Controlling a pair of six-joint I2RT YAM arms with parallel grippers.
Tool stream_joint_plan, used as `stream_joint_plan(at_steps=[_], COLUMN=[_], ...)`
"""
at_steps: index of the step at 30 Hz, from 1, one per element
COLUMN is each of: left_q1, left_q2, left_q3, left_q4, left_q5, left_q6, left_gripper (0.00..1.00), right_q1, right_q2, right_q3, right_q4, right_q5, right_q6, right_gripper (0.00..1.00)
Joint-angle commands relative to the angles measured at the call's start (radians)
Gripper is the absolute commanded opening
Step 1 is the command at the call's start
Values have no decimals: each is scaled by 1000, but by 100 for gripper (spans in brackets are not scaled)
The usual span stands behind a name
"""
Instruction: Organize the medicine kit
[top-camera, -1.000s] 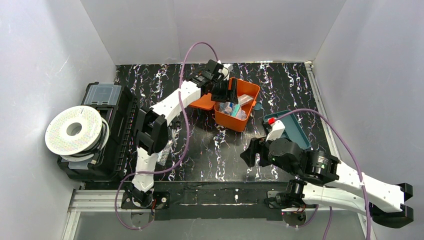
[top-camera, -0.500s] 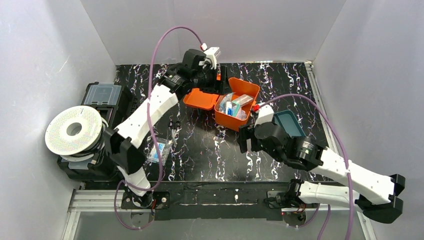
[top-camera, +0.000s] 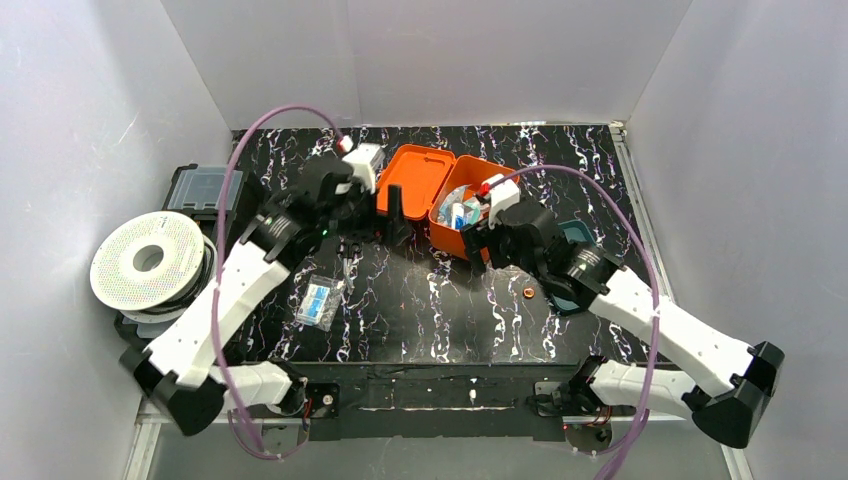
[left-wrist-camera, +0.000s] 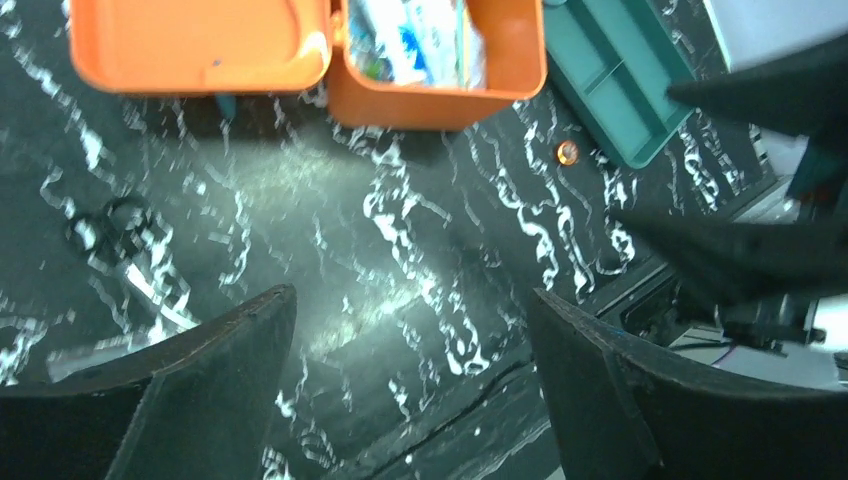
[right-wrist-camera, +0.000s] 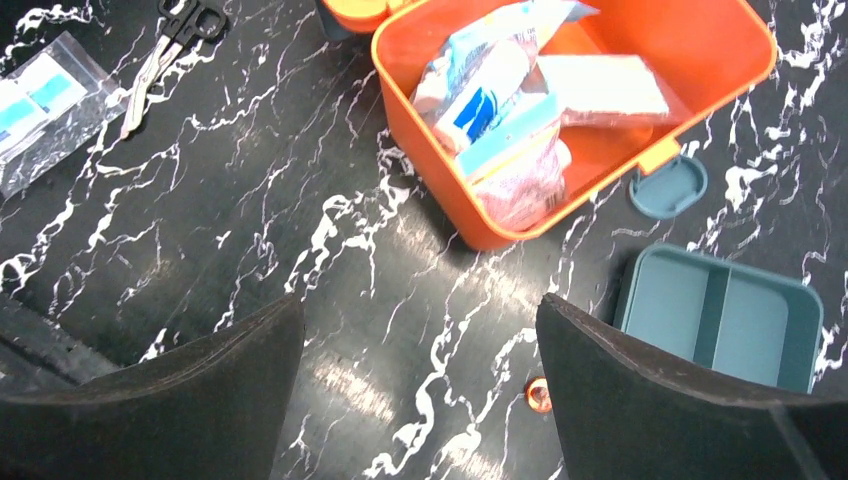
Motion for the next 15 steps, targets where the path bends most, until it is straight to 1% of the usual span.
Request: stream_joint_plan(at_steps=[1, 5, 6, 7, 9, 11, 15], left_q1=[-1, -1, -1, -1, -1, 0, -1], left_q2=[-185, -362, -405, -446, -530, -594, -678], left_q3=[-127, -240, -270, -305, -357, -396, -466], left_q4=[-54, -85, -92, -93, -89, -86, -85], left_q5=[-52, -39, -37, -34, -21, -4, 55], left_q6=[10, 3, 4, 3, -3, -14, -41], left_gripper=[87, 92, 97, 98, 98, 98, 98], right_q1=[-72, -133, -148, -161, -186, -214, -241], right_q2=[55, 145, 164, 189, 233, 273, 354], right_q3=[21, 80, 92, 102, 130, 161, 216], right_q4=[159, 127, 124, 121, 102, 79, 77], right_q5=[-164, -245, -277, -310, -334, -389, -453], right_q6=[-146, -182, -186, -196, -211, -218, -246], right_gripper=[91, 91, 91, 91, 92, 91, 90])
